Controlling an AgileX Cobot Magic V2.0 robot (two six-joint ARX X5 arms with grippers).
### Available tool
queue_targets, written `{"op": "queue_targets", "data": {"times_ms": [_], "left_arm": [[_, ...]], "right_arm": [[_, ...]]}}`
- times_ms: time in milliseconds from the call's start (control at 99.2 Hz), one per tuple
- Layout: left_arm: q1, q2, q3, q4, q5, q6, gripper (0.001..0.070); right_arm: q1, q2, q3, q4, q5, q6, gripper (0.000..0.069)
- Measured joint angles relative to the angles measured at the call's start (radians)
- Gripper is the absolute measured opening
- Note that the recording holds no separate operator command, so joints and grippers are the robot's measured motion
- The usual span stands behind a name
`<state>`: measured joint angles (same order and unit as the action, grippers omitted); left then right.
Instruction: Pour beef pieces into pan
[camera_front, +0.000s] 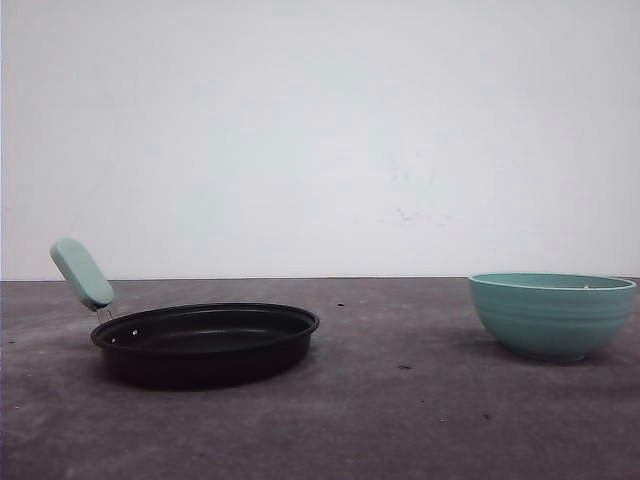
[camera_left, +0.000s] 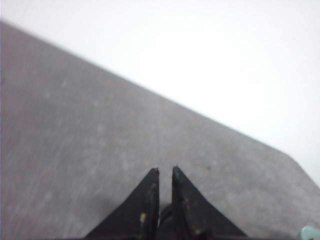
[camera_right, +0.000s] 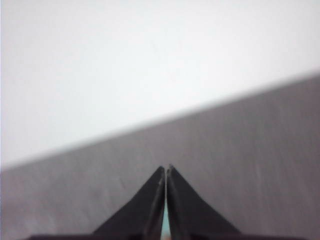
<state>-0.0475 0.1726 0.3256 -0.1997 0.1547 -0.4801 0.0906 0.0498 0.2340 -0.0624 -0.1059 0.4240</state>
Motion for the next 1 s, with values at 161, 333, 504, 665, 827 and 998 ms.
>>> {"op": "queue_targets", "data": {"times_ms": [161, 333, 504, 665, 827, 998], "left_arm": [[-0.003, 0.246, 0.235, -0.023, 0.030, 0.080, 0.0021], [-0.009, 0.510, 0.524, -0.029, 0.114, 0.131, 0.0021], [-0.025, 0.657, 0.764, -0.094, 0.117, 0.142, 0.0021], [-0.027, 0.663, 0.863, -0.141, 0.123, 0.147, 0.0023], [-0.027, 0.639, 0.863, -0.216, 0.125, 0.147, 0.0047], [-0.027, 0.630, 0.863, -0.268, 0.126, 0.158, 0.0467]], "right_arm": [[0.000, 0.130, 0.217, -0.053, -0.023, -0.029, 0.0004], [0.000, 0.322, 0.476, -0.174, -0.056, -0.124, 0.0004], [0.000, 0.478, 0.708, -0.291, -0.138, -0.197, 0.0017], [0.000, 0.535, 0.805, -0.297, -0.214, -0.210, 0.0260], [0.000, 0.530, 0.811, -0.310, -0.235, -0.211, 0.0367], [0.000, 0.533, 0.811, -0.347, -0.233, -0.210, 0.0601]]}}
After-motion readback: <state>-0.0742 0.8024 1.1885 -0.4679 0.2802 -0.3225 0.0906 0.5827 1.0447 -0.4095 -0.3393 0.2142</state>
